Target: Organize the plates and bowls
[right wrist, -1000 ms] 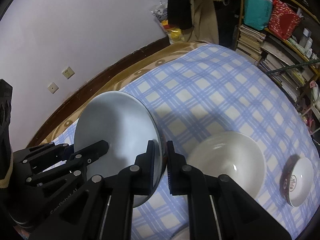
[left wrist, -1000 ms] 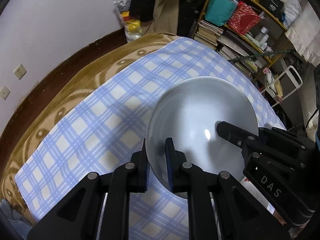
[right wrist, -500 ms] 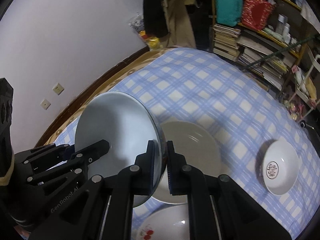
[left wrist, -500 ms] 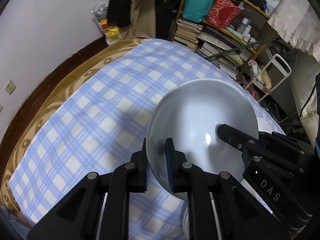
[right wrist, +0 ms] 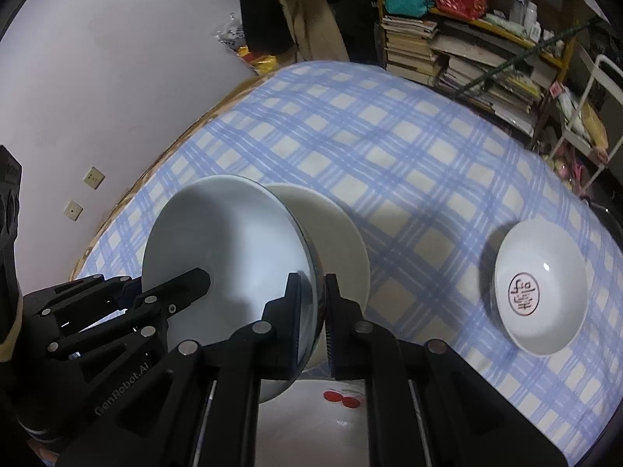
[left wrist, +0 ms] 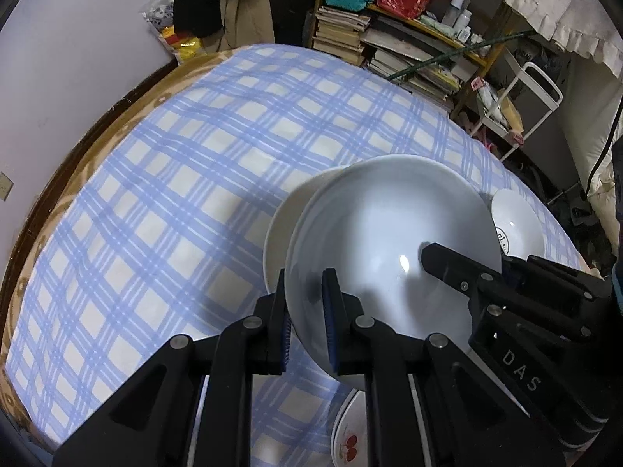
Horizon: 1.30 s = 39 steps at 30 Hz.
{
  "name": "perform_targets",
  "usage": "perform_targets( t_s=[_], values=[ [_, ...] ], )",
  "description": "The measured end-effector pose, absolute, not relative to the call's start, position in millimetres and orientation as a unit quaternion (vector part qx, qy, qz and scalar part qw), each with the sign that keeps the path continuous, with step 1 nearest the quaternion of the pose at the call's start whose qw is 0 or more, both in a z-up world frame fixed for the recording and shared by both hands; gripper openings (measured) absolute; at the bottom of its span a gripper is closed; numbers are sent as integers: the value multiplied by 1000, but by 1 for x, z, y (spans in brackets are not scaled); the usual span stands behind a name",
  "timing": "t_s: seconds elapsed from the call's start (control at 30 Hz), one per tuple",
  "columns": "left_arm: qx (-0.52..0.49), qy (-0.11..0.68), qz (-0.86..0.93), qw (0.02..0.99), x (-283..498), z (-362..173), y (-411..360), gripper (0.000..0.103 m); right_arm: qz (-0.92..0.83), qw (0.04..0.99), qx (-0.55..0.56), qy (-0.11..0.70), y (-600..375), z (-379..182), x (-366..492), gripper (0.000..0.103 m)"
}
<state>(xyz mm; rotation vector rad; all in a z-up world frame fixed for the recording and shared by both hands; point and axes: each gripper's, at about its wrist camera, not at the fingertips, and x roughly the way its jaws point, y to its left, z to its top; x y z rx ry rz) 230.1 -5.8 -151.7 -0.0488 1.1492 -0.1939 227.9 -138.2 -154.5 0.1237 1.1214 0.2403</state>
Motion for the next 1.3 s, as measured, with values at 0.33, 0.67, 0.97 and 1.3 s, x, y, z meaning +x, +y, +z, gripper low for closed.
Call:
perform_targets(
  t_s=[0.33,0.67,0.97,1.3],
  values=[
    [-38,550,-88,829,234,-163,4,12,106,835,44,539,-129,-171,229,14],
    [-40,551,-87,829,233,-163,5,12,89,846,-34,525,-116,-177,229,14],
    [-27,528,-76,845,230,-154,6,12,90,859,-40,503,-116,-174,233,17],
    [-25,523,-59,850,229,-146,14,17,92,864,-28,494,-122,-164,230,33]
  ],
)
